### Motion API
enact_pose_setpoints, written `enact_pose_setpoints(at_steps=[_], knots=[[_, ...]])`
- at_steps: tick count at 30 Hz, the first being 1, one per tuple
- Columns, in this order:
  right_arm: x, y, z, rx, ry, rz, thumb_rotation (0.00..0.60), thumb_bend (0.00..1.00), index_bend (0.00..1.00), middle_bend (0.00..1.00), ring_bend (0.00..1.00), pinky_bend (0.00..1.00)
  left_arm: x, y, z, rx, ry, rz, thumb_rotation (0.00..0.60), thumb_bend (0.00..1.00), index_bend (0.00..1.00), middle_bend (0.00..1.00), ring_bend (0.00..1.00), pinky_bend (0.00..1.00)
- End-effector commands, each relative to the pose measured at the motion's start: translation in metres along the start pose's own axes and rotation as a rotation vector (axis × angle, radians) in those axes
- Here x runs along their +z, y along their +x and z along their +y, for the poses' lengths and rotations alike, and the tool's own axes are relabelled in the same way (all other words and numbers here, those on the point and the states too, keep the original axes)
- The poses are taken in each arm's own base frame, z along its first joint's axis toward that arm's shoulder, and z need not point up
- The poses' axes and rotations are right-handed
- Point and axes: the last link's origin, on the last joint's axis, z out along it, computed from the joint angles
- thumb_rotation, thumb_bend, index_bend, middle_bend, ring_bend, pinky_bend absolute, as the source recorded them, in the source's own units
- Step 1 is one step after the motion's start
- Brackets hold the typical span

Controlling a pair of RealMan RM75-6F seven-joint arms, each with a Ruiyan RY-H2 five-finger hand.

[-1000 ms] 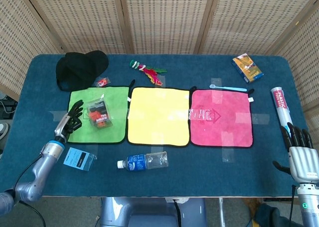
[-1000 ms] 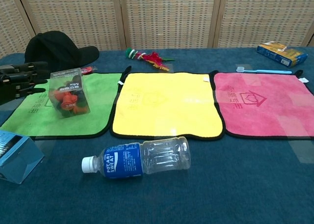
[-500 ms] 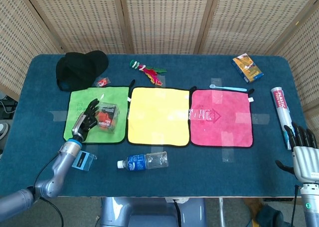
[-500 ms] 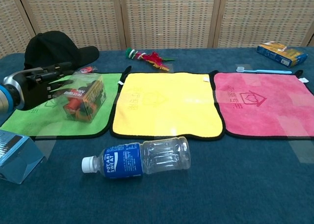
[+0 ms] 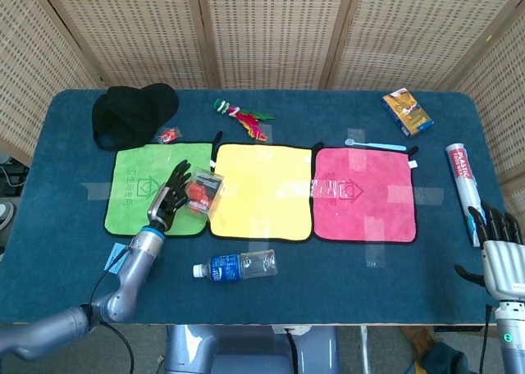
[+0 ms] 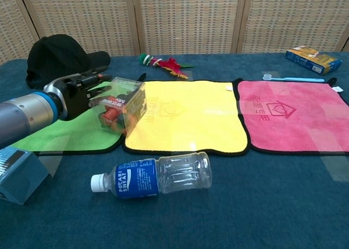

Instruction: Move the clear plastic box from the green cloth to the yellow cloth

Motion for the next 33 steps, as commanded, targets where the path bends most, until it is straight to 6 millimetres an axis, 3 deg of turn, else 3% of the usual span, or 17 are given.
enact_pose_setpoints(at_steps=[1,25,29,33], knots=[[0.000,0.000,0.000,-0.001,-0.001,-0.001,0.600,0.06,0.00,0.00,0.00,0.00,0.009,-0.012,0.004,-0.021,-0.009,-0.007,0.600,1.00,0.00,0.00,0.00,0.00],[0.004,0.000,0.008,0.007,-0.026,-0.010,0.600,0.06,0.00,0.00,0.00,0.00,0.038,-0.099,0.004,0.010,0.035,-0.131,0.600,1.00,0.00,0.00,0.00,0.00],[0.004,0.001,0.009,0.010,-0.027,-0.008,0.600,0.06,0.00,0.00,0.00,0.00,0.034,-0.094,0.012,0.005,0.016,-0.128,0.600,1.00,0.00,0.00,0.00,0.00],[0.003,0.003,0.009,0.016,-0.026,-0.001,0.600,0.06,0.00,0.00,0.00,0.00,0.019,-0.066,0.035,0.102,-0.078,-0.113,0.600,1.00,0.00,0.00,0.00,0.00]])
